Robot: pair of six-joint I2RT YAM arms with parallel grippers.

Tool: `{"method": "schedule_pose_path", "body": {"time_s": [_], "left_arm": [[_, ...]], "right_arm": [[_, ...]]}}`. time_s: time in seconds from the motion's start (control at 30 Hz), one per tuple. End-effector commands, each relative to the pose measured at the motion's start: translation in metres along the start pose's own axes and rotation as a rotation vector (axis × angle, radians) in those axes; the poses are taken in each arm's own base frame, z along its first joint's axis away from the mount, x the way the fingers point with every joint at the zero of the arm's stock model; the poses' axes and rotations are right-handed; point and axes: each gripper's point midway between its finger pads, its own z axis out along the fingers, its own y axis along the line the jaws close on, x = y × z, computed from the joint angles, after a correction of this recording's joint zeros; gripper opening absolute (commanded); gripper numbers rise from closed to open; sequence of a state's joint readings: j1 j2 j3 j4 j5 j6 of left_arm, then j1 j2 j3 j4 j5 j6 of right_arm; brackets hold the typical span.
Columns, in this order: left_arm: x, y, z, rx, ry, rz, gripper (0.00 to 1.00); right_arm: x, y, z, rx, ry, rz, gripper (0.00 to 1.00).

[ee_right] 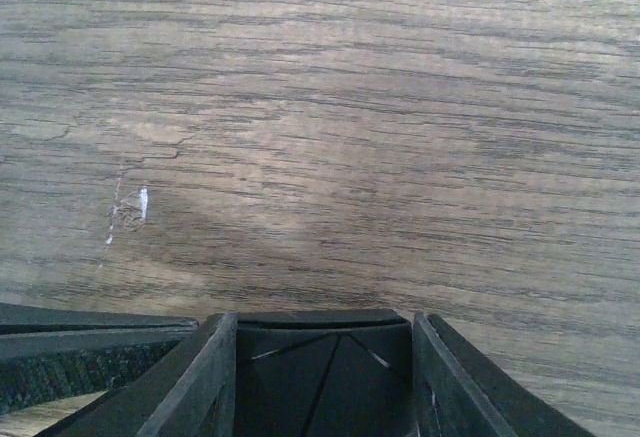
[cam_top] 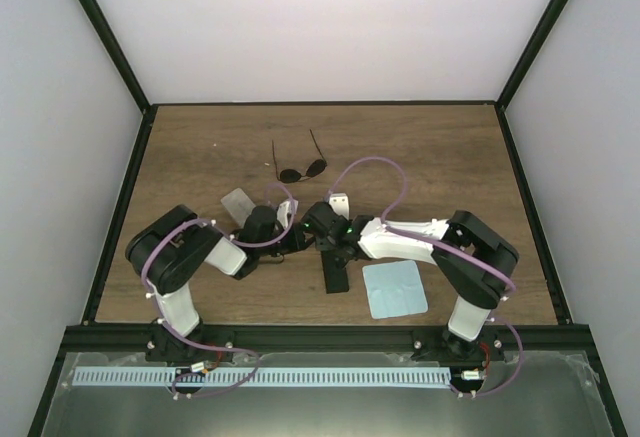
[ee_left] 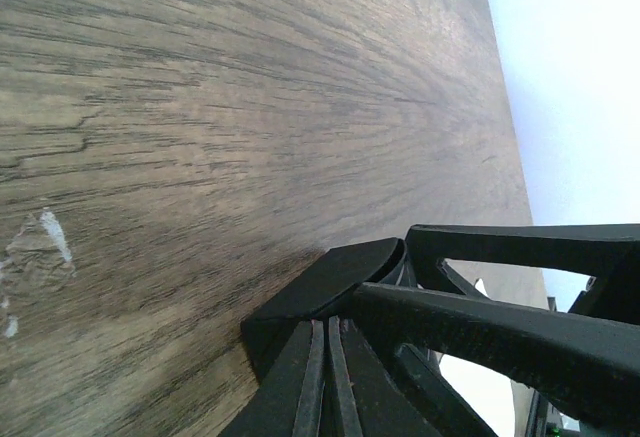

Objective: Organize the sunglasses
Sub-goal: Open the sunglasses case at the center of the board.

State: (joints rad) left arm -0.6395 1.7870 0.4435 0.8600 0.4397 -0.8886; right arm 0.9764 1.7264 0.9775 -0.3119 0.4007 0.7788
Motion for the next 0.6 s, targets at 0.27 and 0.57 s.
{"method": "schedule_pose_path", "body": {"time_s": [0.27, 0.57], "left_arm": [[0.006, 0.011, 0.010, -0.011, 0.014, -0.011, 0.04], [0.006, 0.015, 0.010, -0.023, 0.012, -0.015, 0.04]], "right_arm": [[-0.007, 0.015, -0.013, -0.126, -0.012, 0.019, 0.32], [-0.009, 0.030, -0.019, -0.257, -0.010, 0.022, 0.32]]}}
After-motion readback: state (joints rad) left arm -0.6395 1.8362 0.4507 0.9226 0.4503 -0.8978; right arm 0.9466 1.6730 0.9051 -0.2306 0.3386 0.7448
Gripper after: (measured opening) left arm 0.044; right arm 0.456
